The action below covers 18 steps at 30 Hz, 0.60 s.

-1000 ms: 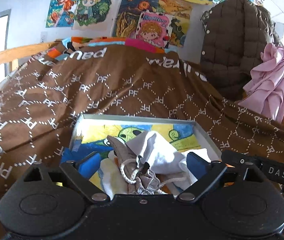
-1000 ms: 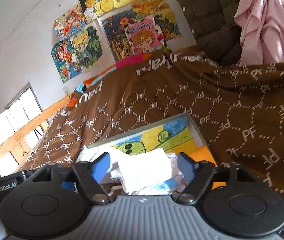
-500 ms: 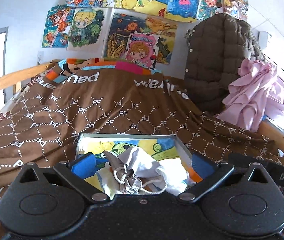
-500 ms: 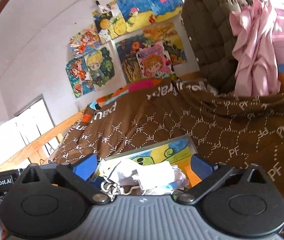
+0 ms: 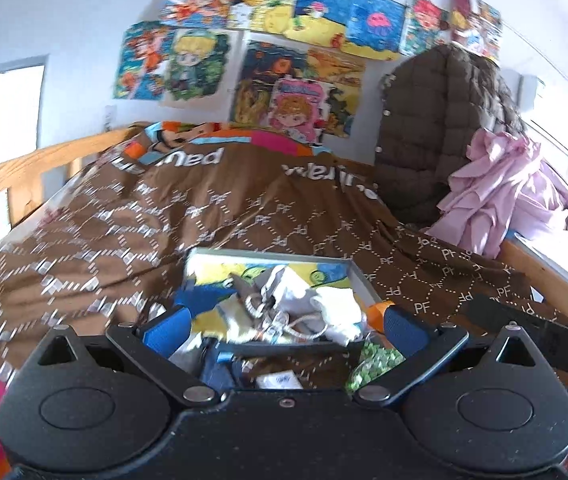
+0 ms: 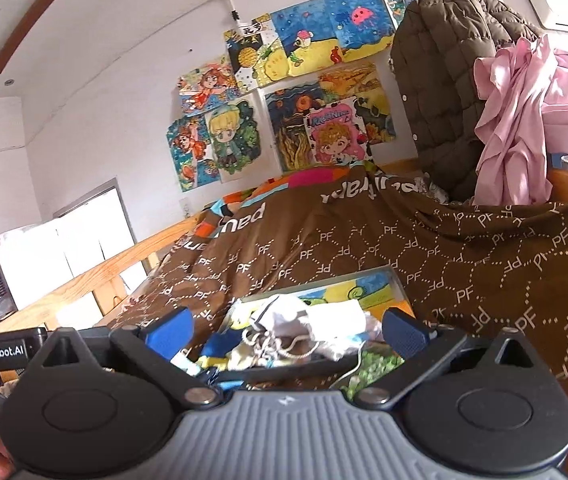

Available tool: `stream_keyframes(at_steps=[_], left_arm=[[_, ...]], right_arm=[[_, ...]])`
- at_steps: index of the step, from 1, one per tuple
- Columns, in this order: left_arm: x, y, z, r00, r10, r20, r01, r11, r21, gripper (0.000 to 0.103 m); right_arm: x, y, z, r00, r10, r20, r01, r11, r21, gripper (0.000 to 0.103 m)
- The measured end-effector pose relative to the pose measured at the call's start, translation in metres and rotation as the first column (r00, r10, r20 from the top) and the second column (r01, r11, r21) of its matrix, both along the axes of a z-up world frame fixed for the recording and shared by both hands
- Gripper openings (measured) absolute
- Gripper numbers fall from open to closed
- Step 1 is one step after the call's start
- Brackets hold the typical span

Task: Organize soft objects
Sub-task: 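Withdraw both open tools from the tray toward the items beside it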

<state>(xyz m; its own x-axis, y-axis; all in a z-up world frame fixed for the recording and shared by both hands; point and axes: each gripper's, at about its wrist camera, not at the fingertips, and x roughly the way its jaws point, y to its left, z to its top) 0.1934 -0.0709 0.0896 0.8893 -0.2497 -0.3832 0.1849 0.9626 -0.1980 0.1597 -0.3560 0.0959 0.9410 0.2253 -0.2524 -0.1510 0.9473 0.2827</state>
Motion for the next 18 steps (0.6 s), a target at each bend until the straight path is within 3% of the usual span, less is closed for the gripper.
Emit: stream_keyframes(at_steps=[9, 13, 18], left_arm=[[-0.047, 0.010, -0.009, 0.987, 0.157, -0.038, -0.157, 0.987, 0.014, 0.102], [-0.046, 0.001, -0.035, 0.973, 0.211, -0.090, -0.215, 0.976, -0.040, 0.102], [-0.037, -0.019, -0.068, 0.963, 0.221, -0.152, -0.231, 0.971, -0.053, 0.102]], right_arm=[[-0.011, 0.001, -0.007, 0.999, 0.027, -0.024, -0.028, 0.998, -0.052, 0.103], [-0.003, -0.007, -0.018, 0.998, 0.013, -0.062, -0.013, 1.000, 0.001, 0.103], [0.003, -0.017, -0.024, 0.997, -0.013, -0.074, 0.015, 1.000, 0.027, 0.103]])
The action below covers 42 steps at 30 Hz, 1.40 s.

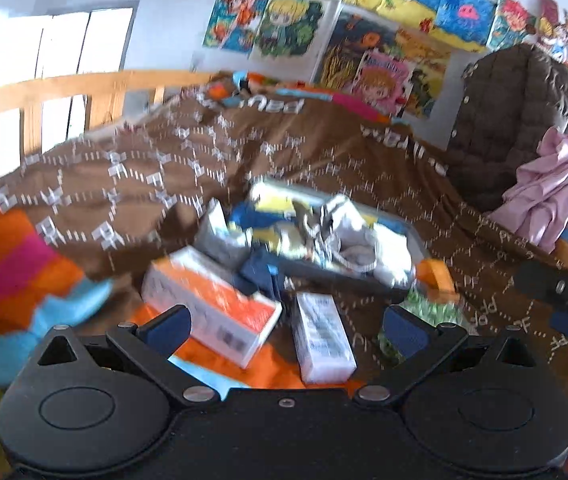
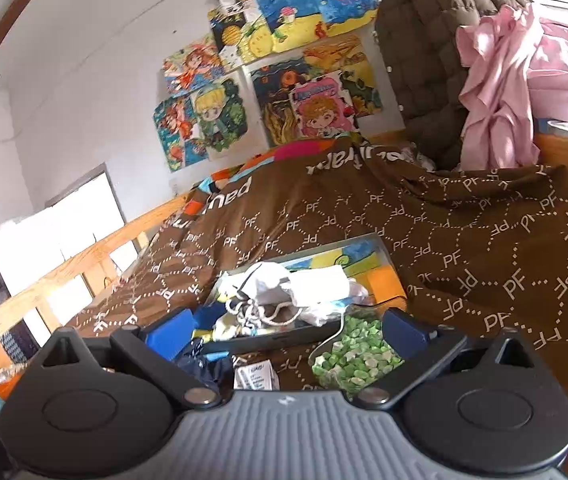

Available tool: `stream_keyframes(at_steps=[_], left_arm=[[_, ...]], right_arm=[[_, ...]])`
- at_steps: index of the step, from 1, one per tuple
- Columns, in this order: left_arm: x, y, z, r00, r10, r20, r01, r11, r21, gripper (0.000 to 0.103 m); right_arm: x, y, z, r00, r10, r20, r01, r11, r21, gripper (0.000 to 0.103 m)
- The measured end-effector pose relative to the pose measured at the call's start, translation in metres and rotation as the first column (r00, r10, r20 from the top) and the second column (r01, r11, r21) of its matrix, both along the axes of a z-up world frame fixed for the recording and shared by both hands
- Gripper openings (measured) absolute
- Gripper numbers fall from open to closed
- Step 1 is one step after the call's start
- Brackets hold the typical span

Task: Organize soft objects
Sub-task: 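Withdraw both open tools from the tray toward the items beside it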

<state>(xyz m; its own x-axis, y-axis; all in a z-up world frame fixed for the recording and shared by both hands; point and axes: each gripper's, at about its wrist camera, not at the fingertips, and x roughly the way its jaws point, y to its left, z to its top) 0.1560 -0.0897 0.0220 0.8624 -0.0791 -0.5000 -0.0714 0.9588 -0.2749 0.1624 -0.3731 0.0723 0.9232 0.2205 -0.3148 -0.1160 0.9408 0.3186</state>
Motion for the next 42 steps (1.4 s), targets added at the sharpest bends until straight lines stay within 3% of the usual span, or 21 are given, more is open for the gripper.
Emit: stream_keyframes(at_steps=[11, 19, 23, 33, 38, 42], left_arm=[[0.014, -0.049, -0.016, 1.000, -0.028, 0.000, 0.027, 0.998, 0.049, 0.102], [0.024, -0.048, -0.032, 1.000, -0.013, -0.018, 0.014, 0.999, 0.035, 0.102], [0.030, -0.045, -0.034, 0.998, -0.065, -0.020, 0.065, 0.997, 0.038, 0.102], [0.028, 0.003, -0.041, 0.985, -0.154, -0.076, 0.154, 0.988, -0.012, 0.102], [0.031, 0.040, -0.028, 0.964, -0.238, -0.115, 0.245, 0.969, 0.045, 0.102], [0.035, 0.065, -0.006, 0.955, -0.288, -0.073, 0.294, 0.952, 0.082, 0.102]], right_arm=[[0.006, -0.024, -0.008, 0.997, -0.076, -0.006, 0.076, 0.997, 0.027, 0.103], [0.019, -0.014, -0.017, 0.997, -0.071, -0.039, 0.070, 0.997, -0.026, 0.103], [0.021, -0.004, -0.021, 0.996, -0.056, -0.065, 0.052, 0.997, -0.051, 0.103], [-0.006, 0.035, -0.028, 0.991, -0.118, -0.060, 0.109, 0.985, -0.135, 0.103], [-0.036, 0.060, -0.014, 0.981, -0.187, -0.048, 0.177, 0.971, -0.163, 0.103], [-0.046, 0.092, 0.012, 0.984, -0.175, -0.046, 0.159, 0.958, -0.240, 0.103]])
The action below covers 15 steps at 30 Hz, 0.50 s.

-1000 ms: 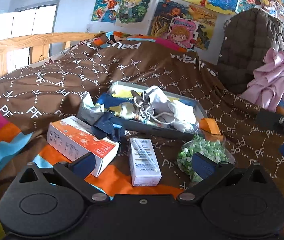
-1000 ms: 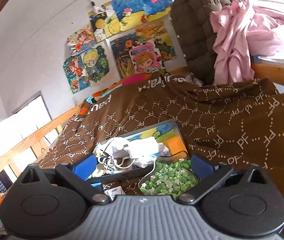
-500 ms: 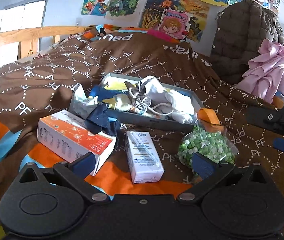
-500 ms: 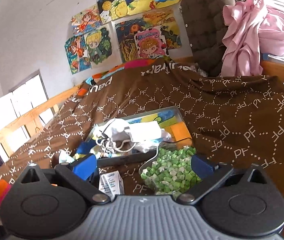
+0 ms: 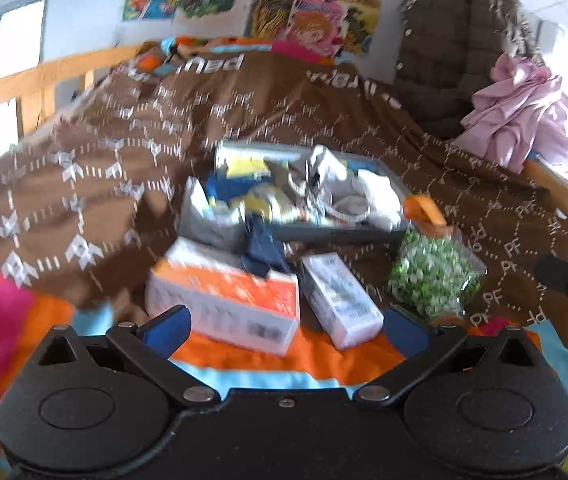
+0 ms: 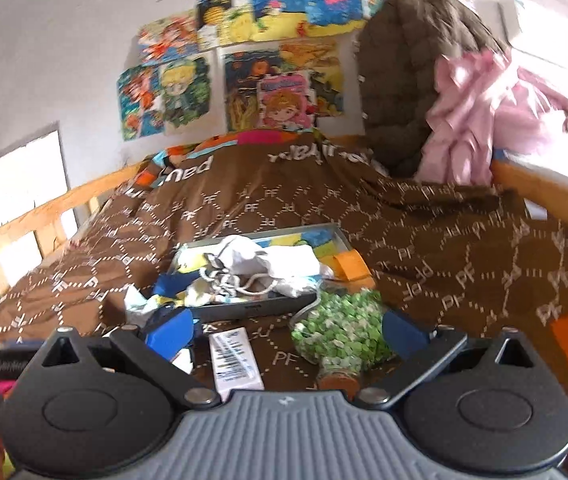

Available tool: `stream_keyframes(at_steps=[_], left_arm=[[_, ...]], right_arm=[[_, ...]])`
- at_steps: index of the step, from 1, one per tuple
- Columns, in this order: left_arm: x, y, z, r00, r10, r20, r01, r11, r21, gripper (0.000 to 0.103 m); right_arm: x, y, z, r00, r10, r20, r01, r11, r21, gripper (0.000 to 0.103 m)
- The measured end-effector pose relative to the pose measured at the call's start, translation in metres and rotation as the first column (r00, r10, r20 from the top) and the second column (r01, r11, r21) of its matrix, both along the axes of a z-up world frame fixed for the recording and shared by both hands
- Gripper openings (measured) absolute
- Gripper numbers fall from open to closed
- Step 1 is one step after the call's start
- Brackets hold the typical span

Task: Organize soft objects
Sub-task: 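Withdraw both open tools from the tray toward the items beside it, then lower the left tool to the white plastic bag while the right tool reaches the navy cloth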

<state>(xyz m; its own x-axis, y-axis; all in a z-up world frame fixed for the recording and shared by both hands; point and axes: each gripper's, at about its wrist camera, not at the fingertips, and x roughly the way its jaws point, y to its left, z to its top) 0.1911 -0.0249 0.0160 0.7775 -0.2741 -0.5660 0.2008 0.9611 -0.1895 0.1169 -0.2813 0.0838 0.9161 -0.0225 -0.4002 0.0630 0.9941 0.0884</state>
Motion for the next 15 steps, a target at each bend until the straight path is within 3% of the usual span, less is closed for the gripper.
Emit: stream_keyframes(at_steps=[6, 15], left_arm=[[0.003, 0.030, 0.018, 1.000, -0.011, 0.029, 0.012, 1.000, -0.005, 0.102], [0.028, 0.052, 0.038, 0.999, -0.020, 0.042, 0.018, 0.999, 0.028, 0.102]], right_arm=[[0.007, 0.041, 0.039, 0.995, 0.083, -0.047, -0.084, 0.996, -0.017, 0.103], [0.037, 0.075, 0.087, 0.987, 0.124, -0.105, -0.138, 0.982, -0.132, 0.103]])
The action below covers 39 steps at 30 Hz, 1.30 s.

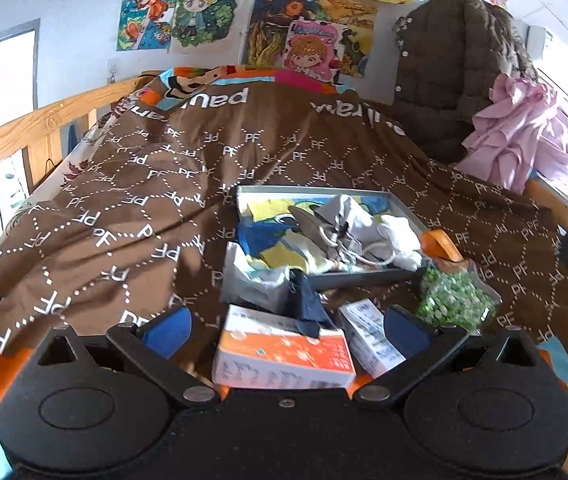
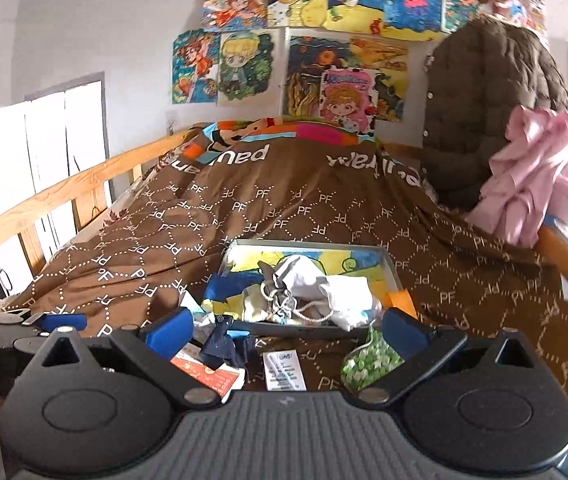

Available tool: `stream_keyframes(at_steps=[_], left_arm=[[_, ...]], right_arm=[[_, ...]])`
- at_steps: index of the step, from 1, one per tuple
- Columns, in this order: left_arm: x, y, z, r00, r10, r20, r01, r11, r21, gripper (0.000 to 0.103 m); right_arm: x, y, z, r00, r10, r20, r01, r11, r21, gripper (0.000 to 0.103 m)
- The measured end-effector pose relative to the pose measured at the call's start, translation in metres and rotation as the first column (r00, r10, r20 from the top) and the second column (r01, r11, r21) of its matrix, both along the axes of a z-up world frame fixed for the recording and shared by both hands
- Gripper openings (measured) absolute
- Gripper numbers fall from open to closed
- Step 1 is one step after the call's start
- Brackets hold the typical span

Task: Organize soft objects
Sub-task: 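Lower the left tool to the white plastic bag while the right tool reaches the navy cloth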

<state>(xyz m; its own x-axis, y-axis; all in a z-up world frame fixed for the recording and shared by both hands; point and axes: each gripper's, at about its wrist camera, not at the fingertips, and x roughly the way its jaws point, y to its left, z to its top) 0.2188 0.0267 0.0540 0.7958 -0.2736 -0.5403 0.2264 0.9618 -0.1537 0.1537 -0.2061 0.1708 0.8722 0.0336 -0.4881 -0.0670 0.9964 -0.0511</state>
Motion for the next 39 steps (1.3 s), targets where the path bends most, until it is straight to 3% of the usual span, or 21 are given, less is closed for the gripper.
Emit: stream_keyframes(at_steps=[6, 9, 14, 18, 24, 30, 39], left_arm=[[0.029, 0.021, 0.003, 0.997, 0.069, -0.044, -0.073, 0.991, -0.109, 0.102], [0.045, 0.037, 0.003, 0.989, 0.133, -0.060, -0.142, 0.970, -0.197, 0.102], [0.073, 0.055, -0.003, 0.968, 0.234, -0.091, -0.250, 0.935, -0.251, 0.102], [0.091, 0.065, -0.015, 0.959, 0.263, -0.109, -0.283, 0.924, -0.256, 0.102], [0.114, 0.064, -0.037, 0.957, 0.280, -0.076, -0.290, 0.934, -0.207, 0.102], [0.130, 0.058, -0.070, 0.968, 0.244, -0.064, -0.251, 0.956, -0.154, 0.102], [0.155, 0.045, -0.089, 0.986, 0.163, -0.027, -0.165, 0.971, -0.175, 0.102]], right_arm=[[0.022, 0.015, 0.003, 0.999, 0.037, 0.009, -0.037, 0.999, -0.015, 0.103], [0.038, 0.019, -0.009, 0.998, 0.058, 0.006, -0.058, 0.998, -0.011, 0.103], [0.068, 0.023, -0.034, 0.995, 0.096, 0.000, -0.096, 0.995, -0.004, 0.103], [0.093, 0.022, -0.060, 0.993, 0.118, -0.007, -0.119, 0.993, -0.004, 0.103], [0.126, 0.020, -0.102, 0.988, 0.150, -0.026, -0.149, 0.989, 0.018, 0.103], [0.152, 0.026, -0.139, 0.975, 0.207, -0.077, -0.208, 0.978, -0.001, 0.103], [0.172, 0.023, -0.162, 0.969, 0.207, -0.138, -0.202, 0.978, 0.050, 0.103]])
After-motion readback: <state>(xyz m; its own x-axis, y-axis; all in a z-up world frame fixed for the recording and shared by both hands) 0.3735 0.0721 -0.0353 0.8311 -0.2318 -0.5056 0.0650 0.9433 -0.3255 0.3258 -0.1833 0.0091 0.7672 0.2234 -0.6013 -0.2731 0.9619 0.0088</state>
